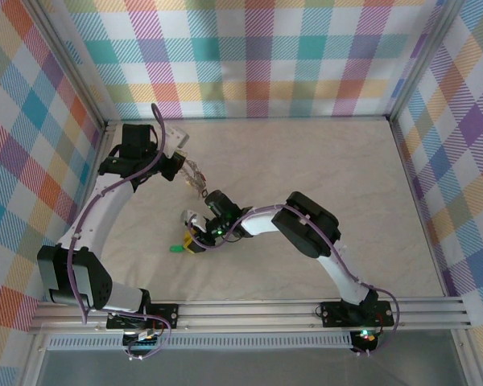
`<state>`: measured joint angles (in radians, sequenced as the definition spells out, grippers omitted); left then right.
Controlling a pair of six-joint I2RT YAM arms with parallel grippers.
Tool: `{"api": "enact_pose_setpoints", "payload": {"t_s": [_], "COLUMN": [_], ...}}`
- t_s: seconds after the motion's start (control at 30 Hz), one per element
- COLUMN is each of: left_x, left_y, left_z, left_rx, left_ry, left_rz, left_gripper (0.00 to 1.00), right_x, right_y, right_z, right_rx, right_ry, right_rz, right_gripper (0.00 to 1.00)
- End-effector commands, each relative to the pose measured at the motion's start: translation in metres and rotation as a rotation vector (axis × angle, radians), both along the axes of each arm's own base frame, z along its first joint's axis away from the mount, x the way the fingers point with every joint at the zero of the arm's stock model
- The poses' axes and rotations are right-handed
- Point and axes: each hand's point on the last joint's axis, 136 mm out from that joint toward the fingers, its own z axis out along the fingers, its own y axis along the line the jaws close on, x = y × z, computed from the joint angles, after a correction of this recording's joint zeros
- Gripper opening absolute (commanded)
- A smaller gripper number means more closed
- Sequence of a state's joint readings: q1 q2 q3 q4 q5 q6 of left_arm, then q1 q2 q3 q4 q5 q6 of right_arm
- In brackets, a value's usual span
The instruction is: Put the keys on the keyring
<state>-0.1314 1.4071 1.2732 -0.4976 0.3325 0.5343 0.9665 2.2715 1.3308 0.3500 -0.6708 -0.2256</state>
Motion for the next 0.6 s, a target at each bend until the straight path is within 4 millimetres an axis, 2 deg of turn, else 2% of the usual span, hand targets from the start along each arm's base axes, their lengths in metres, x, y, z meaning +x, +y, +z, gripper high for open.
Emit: {"api": "enact_pose_setpoints", "payload": {"t_s": [0.0, 0.17, 0.33, 0.57], "left_x": [-0.004, -0.006, -0.008, -0.011], "left_y": [0.001, 0.0, 0.0, -0.001], "left_z": [0.022, 0.023, 0.023, 0.022], "left_rx": [-0.04, -0.041, -0.045, -0.048], "left_ry": [-0.053, -0.054, -0.051, -0.044], "left_rz": [-0.006, -0.012, -0.018, -0.022], "left_gripper": [0.0, 0.0, 0.0, 0.0], "right_x": [-0.021, -0.026, -0.033, -0.033], "right_y": [-0.006, -0.007, -0.007, -0.007], "right_z": [-0.018, -0.016, -0.012, -0.001], "right_rx": [-0.061, -0.08, -0.113, -0.107], "right_ry": [0.073, 0.036, -0.006, -0.046], "right_rz": [0.055, 0.072, 0.092, 0.078], "right_gripper": [0.3, 0.25, 0.24, 0.08]}}
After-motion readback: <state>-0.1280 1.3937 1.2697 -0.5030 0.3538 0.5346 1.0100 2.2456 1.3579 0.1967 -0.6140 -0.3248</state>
